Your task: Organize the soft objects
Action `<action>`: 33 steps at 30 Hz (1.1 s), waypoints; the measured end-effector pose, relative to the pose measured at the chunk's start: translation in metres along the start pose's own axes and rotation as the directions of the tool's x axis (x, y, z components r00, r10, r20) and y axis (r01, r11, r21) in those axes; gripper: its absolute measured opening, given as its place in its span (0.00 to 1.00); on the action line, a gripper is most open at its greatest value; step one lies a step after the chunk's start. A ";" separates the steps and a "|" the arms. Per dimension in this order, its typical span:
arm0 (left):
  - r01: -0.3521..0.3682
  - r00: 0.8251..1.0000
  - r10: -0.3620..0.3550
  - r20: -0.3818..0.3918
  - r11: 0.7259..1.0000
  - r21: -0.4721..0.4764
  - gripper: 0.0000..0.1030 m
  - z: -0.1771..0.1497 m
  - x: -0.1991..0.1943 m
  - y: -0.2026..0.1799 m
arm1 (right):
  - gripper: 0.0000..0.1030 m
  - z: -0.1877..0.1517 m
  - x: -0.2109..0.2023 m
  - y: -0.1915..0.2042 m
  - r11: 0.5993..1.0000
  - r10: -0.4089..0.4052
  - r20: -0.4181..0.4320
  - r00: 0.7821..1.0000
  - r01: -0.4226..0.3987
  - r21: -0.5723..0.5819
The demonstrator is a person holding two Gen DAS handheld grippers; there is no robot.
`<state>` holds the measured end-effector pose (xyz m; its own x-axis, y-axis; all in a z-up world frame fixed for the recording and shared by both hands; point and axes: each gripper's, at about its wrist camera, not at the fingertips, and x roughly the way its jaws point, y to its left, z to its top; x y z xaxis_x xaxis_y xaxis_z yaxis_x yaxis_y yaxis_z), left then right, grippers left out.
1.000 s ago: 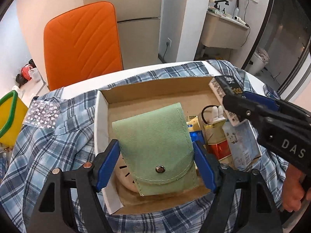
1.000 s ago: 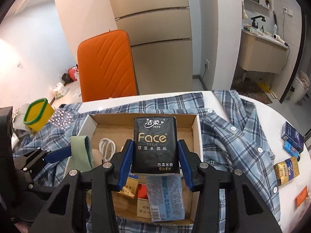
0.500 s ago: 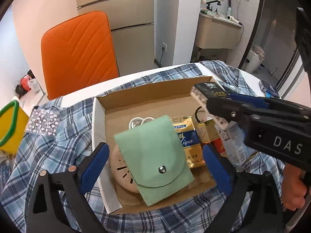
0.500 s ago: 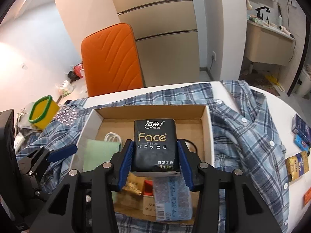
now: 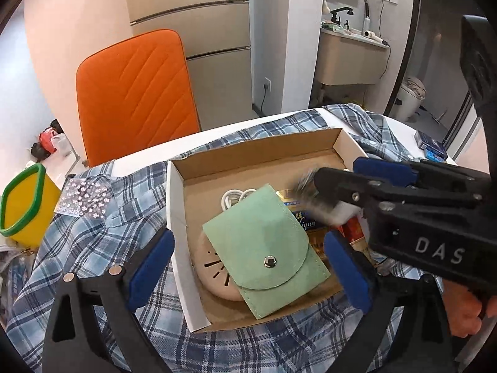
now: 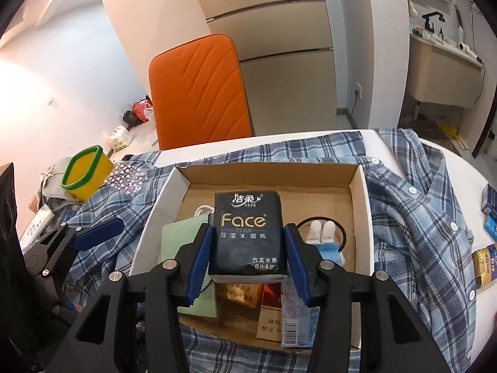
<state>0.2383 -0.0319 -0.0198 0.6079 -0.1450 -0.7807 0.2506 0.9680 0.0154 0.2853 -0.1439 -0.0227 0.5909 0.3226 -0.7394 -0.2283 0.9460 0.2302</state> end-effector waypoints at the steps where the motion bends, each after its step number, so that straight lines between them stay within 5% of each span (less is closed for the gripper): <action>1: -0.001 1.000 0.001 0.001 1.000 0.000 0.94 0.000 0.000 0.000 | 0.50 0.001 -0.001 -0.001 1.000 0.002 0.004 1.000 -0.002 0.004; 4: -0.009 1.000 0.010 0.025 1.000 -0.013 0.94 0.002 -0.006 0.001 | 0.58 0.003 -0.006 -0.004 1.000 0.005 0.023 1.000 -0.005 0.016; 19: 0.004 0.972 0.007 0.234 0.999 -0.046 0.94 0.008 -0.072 -0.003 | 0.58 0.014 -0.080 -0.006 0.994 -0.097 0.217 0.971 0.103 -0.018; 23: -0.019 0.933 0.051 0.357 0.995 -0.094 0.94 0.003 -0.104 -0.001 | 0.59 0.010 -0.114 -0.005 0.987 -0.137 0.302 0.943 0.156 -0.038; 33: -0.066 0.787 0.126 0.604 0.990 -0.121 0.99 -0.022 -0.177 -0.002 | 0.73 -0.020 -0.183 0.000 0.959 -0.196 0.495 0.847 0.272 -0.085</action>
<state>0.1140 -0.0039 0.1046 0.9652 -0.1156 -0.2345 0.1168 0.9931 -0.0089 0.1617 -0.2032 0.0996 0.9278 0.1036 -0.3583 -0.1238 0.9917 -0.0337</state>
